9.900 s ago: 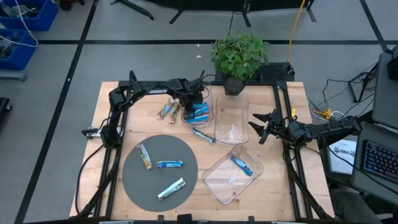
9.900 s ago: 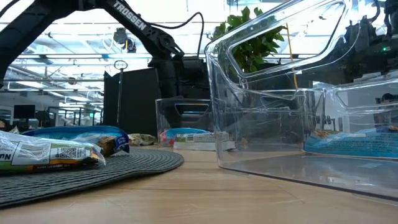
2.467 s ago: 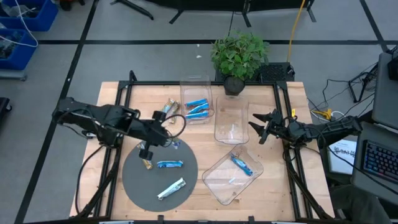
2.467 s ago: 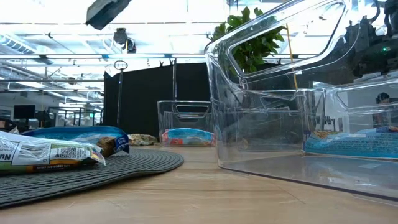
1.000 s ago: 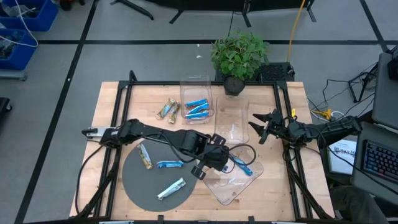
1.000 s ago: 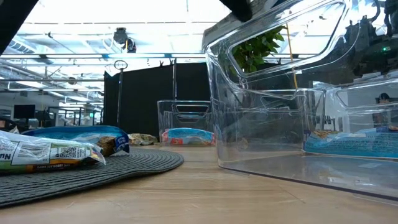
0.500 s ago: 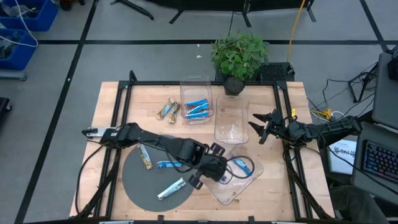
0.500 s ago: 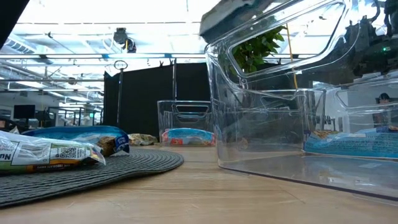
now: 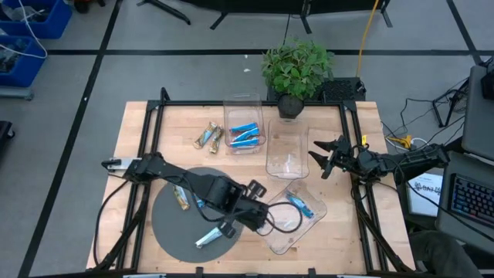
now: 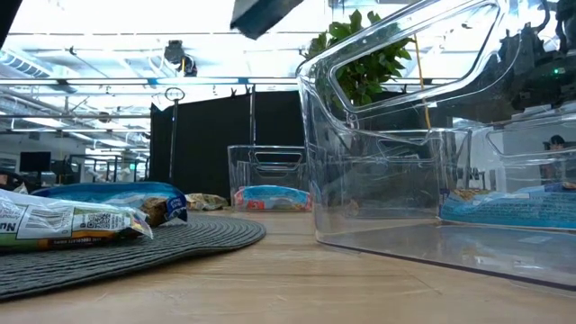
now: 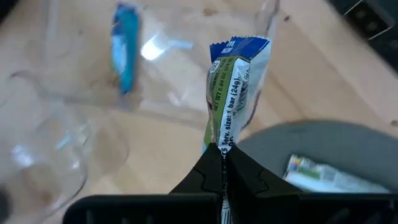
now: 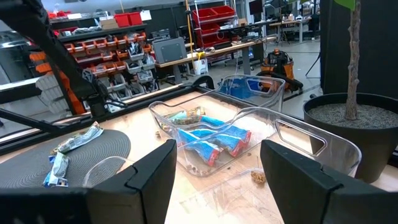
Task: Pick and place Granola Bars by type
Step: Put the blue granola bar into the bottom transparent bin
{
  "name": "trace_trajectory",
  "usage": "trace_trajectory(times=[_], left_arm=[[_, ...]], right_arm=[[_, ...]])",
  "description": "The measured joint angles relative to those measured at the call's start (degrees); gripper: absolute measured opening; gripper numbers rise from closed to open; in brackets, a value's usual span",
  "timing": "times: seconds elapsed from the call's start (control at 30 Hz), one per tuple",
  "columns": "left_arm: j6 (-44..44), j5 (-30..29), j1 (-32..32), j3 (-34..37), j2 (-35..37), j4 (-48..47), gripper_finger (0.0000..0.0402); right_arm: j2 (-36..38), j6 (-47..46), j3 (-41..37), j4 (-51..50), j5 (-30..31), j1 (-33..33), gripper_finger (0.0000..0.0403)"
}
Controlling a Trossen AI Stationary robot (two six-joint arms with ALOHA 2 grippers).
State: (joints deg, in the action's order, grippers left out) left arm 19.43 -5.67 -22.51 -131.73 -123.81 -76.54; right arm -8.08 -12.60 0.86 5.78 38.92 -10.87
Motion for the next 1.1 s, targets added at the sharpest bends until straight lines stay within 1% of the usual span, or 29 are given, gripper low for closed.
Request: trace_trajectory(times=[0.07, 0.13, 0.3, 0.4, 0.47, 0.53, 0.67, 0.8, 1.0, 1.1], left_arm=[[-0.7, -0.8, 0.1, 4.5, 2.0, -0.5, 0.0005], [-1.8, -0.4, 0.3, 11.2, 4.4, 0.2, 0.0005], [-3.7, -0.1, 0.6, 28.2, 14.9, 9.7, 0.0005], [-4.4, 0.4, -0.3, 34.0, 19.0, 14.5, 0.0005], [-4.0, 0.4, -0.9, 35.3, 20.6, 16.7, 0.0005], [-2.9, 0.1, -1.4, 35.1, 21.2, 17.3, 0.0005], [0.3, -0.3, -1.7, 34.6, 20.7, 18.3, 0.0005], [2.9, -0.5, -1.6, 34.2, 21.0, 22.8, 0.0005], [4.3, -0.6, -1.6, 34.2, 20.5, 27.3, 0.0005], [4.5, -0.9, -1.6, 33.7, 19.1, 27.0, 0.0005]], right_arm=[[0.0, 0.0, 0.0, 0.0, 0.0, 0.0, 0.0224], [0.0, 0.0, 0.0, 0.0, 0.0, 0.0, 0.0224], [0.0, 0.0, 0.0, 0.0, 0.0, 0.0, 0.0224], [0.0, 0.0, 0.0, 0.0, 0.0, 0.0, 0.0224], [0.0, 0.0, 0.0, 0.0, 0.0, 0.0, 0.0224], [0.0, 0.0, 0.0, 0.0, 0.0, 0.0, 0.0224], [0.0, 0.0, 0.0, 0.0, 0.0, 0.0, 0.0224], [0.0, 0.0, 0.0, 0.0, 0.0, 0.0, 0.0224], [0.0, 0.0, 0.0, 0.0, 0.0, 0.0, 0.0224], [0.0, 0.0, 0.0, 0.0, 0.0, 0.0, 0.0224]])
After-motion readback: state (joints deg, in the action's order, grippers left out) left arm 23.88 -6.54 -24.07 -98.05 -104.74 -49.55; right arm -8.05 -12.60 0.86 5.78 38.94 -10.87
